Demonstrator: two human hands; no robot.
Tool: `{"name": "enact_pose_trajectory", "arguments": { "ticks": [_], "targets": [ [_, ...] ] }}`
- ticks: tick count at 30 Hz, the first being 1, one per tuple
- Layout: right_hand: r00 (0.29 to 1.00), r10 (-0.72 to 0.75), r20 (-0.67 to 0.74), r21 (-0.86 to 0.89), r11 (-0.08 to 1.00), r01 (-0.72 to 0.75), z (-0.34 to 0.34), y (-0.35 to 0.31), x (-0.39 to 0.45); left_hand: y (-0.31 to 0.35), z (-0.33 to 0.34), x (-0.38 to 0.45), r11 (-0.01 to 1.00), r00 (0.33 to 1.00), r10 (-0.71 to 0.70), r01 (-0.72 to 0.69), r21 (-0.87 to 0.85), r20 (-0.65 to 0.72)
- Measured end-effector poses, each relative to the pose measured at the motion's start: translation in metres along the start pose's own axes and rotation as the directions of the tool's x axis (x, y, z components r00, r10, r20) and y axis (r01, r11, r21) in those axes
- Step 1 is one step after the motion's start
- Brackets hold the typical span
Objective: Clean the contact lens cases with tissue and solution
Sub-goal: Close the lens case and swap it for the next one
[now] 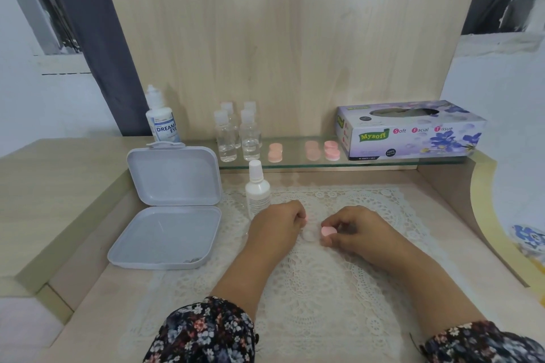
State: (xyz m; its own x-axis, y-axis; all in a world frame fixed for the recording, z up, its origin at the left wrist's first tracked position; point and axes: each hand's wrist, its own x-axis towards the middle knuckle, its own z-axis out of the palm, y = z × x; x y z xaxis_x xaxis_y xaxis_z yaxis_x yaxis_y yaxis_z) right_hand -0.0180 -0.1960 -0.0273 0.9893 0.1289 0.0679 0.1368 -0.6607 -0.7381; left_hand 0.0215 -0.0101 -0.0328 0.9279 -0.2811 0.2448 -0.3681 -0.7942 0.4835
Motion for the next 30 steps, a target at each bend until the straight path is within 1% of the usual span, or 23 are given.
{"name": "enact_pose_trajectory", "arguments": {
  "ticks": [4,6,9,11,14,17,20,23,27,30],
  "targets": [
    [1.000,-0.005,-0.003,-0.008,1.000,0.005,0.000,0.000,0.000,0.000,0.002,0.002,0.999,0.999,0.036,-0.036,0.026,0.030],
    [1.000,-0.004,-0.004,-0.009,1.000,0.004,0.000,0.000,0.000,-0.001,0.000,0.001,0.999,0.999,0.036,-0.035,-0.042,0.015],
    [1.000,-0.010,-0.005,-0.021,1.000,0.010,0.000,-0.001,0.000,-0.004,-0.007,-0.004,0.981,1.000,0.017,-0.018,-0.195,-0.010],
    [1.000,-0.018,-0.010,-0.029,0.999,0.018,0.000,-0.001,0.000,-0.005,-0.009,-0.009,0.971,0.998,0.035,-0.021,-0.237,0.056],
    [1.000,-0.024,-0.012,-0.073,0.997,0.023,0.000,0.001,0.000,-0.004,-0.008,-0.011,0.988,0.986,0.041,-0.016,-0.153,0.160],
    [0.999,-0.043,-0.026,-0.116,0.992,0.040,0.002,0.001,0.000,-0.001,-0.007,-0.010,0.993,0.987,0.035,-0.017,-0.118,0.154],
    [0.996,-0.020,-0.082,-0.107,0.994,0.011,0.005,-0.002,0.001,0.000,-0.007,-0.010,0.993,0.987,0.049,-0.032,-0.113,0.151],
    [0.993,-0.035,-0.116,-0.150,0.989,0.017,0.009,-0.005,0.002,0.001,-0.008,-0.010,0.993,0.987,0.058,-0.040,-0.115,0.152],
    [0.994,0.001,-0.105,-0.038,0.999,-0.005,0.009,-0.008,0.001,0.001,-0.008,-0.009,0.992,0.985,0.051,-0.032,-0.123,0.163],
    [0.996,0.012,-0.087,0.002,1.000,-0.011,0.009,-0.007,-0.001,0.000,-0.009,-0.010,0.991,0.985,0.049,-0.028,-0.128,0.163]
  ]
}}
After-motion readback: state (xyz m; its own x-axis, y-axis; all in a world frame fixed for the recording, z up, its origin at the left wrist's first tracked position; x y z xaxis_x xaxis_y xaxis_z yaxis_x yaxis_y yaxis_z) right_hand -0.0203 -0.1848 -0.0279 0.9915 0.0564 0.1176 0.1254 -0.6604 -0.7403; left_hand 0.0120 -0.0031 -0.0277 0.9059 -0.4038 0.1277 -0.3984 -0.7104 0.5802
